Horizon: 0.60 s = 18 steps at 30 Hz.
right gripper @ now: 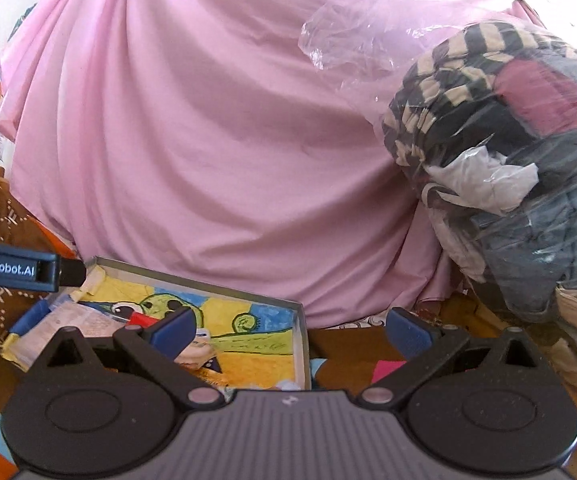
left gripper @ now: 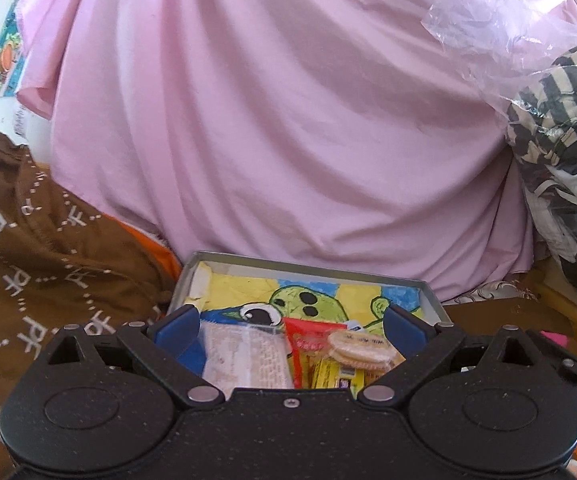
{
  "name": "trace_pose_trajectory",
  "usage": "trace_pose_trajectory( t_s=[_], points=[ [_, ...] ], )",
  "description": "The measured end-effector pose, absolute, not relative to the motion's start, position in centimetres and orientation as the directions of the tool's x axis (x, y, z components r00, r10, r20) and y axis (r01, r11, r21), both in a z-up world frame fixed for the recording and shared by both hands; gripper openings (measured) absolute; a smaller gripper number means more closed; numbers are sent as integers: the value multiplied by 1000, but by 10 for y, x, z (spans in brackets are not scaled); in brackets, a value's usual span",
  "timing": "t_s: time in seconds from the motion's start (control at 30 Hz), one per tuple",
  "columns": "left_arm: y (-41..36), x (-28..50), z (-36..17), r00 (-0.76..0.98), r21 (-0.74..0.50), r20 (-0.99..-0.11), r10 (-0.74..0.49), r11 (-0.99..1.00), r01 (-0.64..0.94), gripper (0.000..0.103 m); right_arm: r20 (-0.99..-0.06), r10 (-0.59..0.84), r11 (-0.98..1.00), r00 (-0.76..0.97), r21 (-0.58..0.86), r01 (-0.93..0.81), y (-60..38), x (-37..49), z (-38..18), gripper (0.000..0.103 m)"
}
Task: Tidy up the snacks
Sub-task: 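Lower the rice cracker into the tray with the left tool while the right tool releases the sausages there, then move both open tools back from the tray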
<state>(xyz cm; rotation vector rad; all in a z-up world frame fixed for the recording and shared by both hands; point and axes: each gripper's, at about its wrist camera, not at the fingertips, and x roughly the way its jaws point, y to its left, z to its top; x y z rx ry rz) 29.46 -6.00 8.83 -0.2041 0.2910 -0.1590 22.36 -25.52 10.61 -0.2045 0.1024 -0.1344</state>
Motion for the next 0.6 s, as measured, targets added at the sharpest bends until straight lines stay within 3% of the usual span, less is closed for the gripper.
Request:
trace_pose_trajectory(
  t_s=[0.6],
  points=[
    [-21, 210, 87, 940, -189, -295, -171, 975, 118, 98, -82, -109, 986, 991, -131, 98, -227, 161, 114, 103]
  ],
)
